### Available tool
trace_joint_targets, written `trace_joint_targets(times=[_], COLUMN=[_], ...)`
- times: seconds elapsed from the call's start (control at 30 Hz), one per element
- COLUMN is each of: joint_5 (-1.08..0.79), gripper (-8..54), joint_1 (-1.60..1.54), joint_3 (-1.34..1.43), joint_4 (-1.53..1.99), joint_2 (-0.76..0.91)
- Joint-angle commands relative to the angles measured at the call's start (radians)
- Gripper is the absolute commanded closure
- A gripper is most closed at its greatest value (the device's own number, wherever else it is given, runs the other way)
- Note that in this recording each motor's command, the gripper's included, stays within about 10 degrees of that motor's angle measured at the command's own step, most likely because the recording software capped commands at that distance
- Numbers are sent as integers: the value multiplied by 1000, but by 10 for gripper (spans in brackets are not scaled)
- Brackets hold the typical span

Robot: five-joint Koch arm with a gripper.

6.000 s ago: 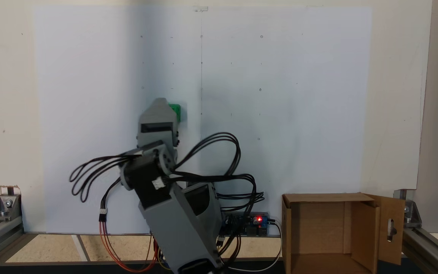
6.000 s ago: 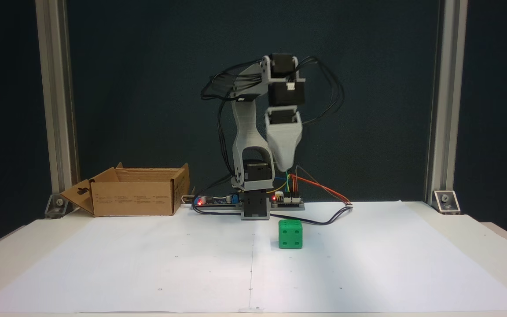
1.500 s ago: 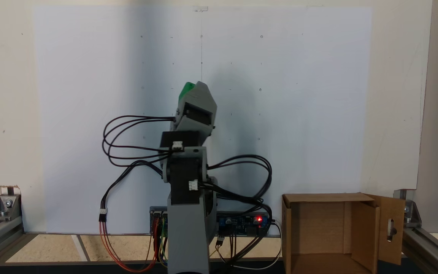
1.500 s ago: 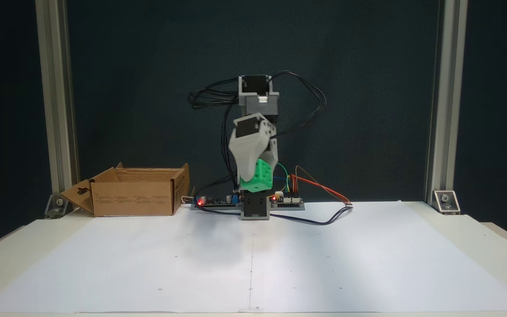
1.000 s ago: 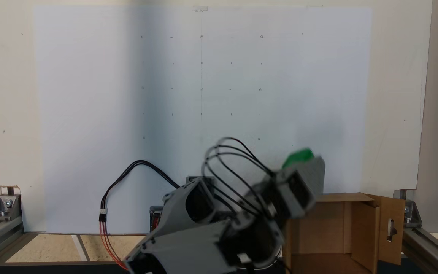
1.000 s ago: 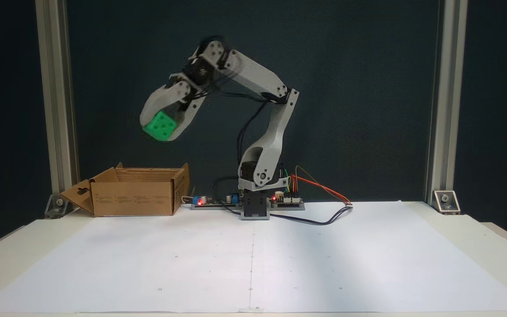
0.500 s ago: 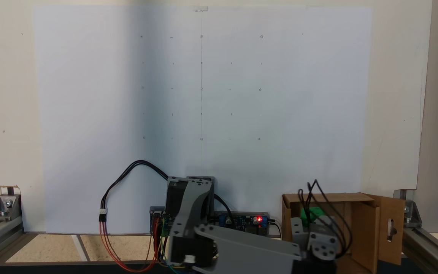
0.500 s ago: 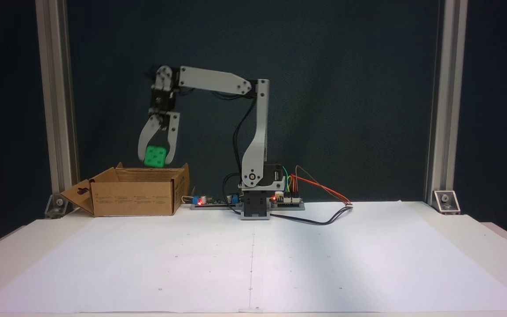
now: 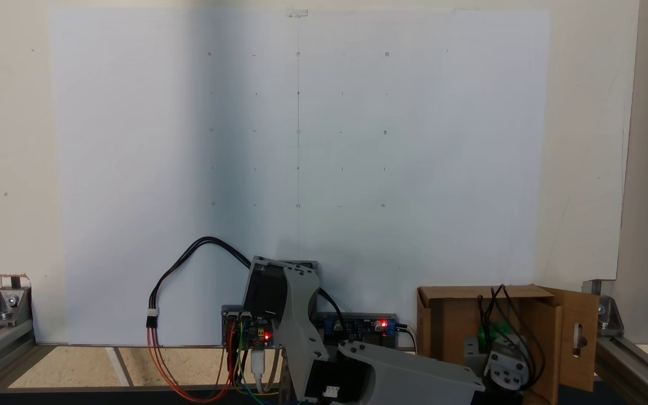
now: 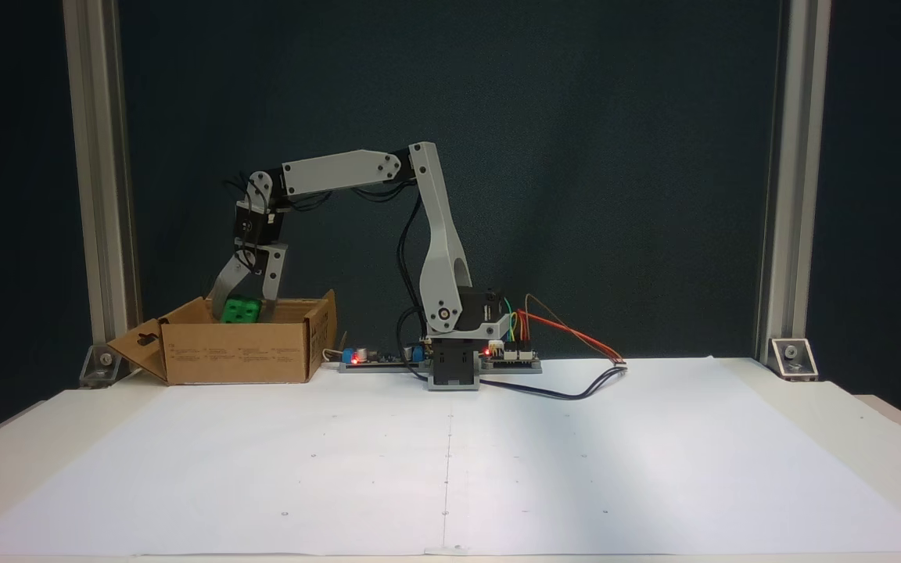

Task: Grasp a green dice and put it in the bin.

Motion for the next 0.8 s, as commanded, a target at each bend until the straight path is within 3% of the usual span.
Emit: trace_joint_targets(times=[0.0,0.07,0.17,0.3,0.43,0.6,0.77], joint_5=[-64,-63,-26,202,383,580,588], gripper=[123,79,77,62,15,11,9], joint_1=[29,40,58,-9,-282,-635,-997], joint_3=[-48,-48,-49,-84,-92,-80,-3], joint_4=[28,52,51,48,44,37,26], joint_2=[12,12,44,178,380,528,614])
